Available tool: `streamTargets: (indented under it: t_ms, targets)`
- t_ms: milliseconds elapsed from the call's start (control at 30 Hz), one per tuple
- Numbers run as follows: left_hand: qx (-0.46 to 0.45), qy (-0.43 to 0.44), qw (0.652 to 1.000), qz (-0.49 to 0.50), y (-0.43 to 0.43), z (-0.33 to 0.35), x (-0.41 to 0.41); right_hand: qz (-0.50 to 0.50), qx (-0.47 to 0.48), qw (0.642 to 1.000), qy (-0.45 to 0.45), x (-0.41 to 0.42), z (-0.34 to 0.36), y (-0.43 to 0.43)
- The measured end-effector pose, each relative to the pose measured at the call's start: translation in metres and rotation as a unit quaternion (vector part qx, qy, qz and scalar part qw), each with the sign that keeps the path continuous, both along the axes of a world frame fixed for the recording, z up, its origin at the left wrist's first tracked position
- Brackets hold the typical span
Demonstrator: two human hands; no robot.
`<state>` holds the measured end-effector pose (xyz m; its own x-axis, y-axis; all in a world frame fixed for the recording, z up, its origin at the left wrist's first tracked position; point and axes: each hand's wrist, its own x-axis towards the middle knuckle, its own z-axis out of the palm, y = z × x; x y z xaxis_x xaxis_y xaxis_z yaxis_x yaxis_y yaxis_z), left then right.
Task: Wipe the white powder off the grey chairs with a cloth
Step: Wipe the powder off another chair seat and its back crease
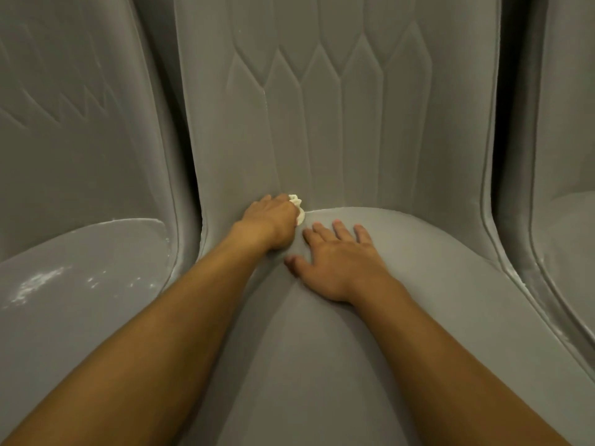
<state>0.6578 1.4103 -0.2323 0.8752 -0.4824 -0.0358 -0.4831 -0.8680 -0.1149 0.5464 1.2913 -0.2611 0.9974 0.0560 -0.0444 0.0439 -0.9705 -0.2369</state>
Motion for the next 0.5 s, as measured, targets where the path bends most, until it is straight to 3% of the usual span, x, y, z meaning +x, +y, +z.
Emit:
streamTargets:
  t_ms: [133, 233, 433, 500]
  targets:
    - [0.026, 0.002, 0.999, -0.043, 0.016, 0.000, -0.008, 0.003, 0.007, 1.000, 0.001, 0.000, 0.000, 0.000]
    - [0.021, 0.000, 1.000, -0.017, 0.033, -0.006, -0.030, 0.003, 0.013, 1.000, 0.002, -0.002, 0.002, -0.002]
    - [-0.056, 0.035, 0.998, -0.006, 0.040, -0.013, -0.057, 0.006, 0.016, 1.000, 0.002, -0.002, 0.000, -0.002]
    - [-0.042, 0.036, 0.998, 0.000, 0.035, -0.010, -0.048, 0.004, 0.012, 1.000, 0.001, 0.000, -0.001, -0.002]
